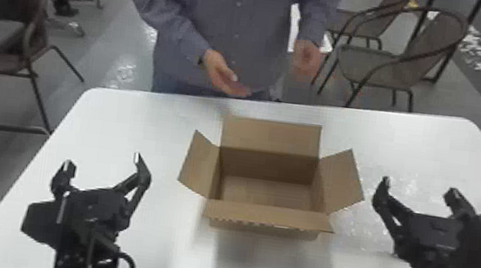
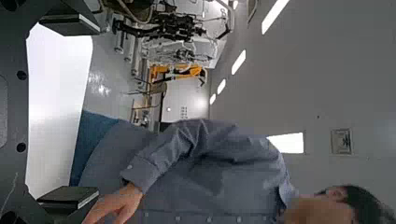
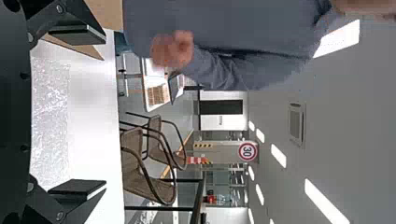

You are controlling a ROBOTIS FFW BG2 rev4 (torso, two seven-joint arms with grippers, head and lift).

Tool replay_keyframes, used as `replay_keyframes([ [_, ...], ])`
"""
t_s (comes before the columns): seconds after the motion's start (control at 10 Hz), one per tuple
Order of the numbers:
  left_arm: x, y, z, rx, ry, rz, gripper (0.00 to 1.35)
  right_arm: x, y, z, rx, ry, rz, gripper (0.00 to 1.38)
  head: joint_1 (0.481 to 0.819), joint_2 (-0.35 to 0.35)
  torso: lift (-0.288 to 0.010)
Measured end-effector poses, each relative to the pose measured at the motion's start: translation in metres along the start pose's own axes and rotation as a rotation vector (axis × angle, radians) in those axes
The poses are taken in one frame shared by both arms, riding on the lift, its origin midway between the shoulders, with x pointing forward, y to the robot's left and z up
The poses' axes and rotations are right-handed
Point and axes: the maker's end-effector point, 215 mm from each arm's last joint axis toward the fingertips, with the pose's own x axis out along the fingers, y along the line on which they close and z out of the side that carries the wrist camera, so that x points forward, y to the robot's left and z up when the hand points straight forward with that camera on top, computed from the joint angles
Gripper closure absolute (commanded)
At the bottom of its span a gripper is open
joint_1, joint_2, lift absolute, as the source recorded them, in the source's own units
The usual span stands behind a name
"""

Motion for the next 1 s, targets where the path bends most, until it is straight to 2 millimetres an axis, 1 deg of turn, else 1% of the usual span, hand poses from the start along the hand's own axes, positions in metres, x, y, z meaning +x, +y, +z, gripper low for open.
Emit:
replay_keyframes([
  [1.0,0.0013,-0.0026,0.0008,-0.009,-0.004,-0.012,0.1,0.0004,0.0,0.0005,0.003,-0.001,0.0,0.2,0.695,0.087,-0.102],
])
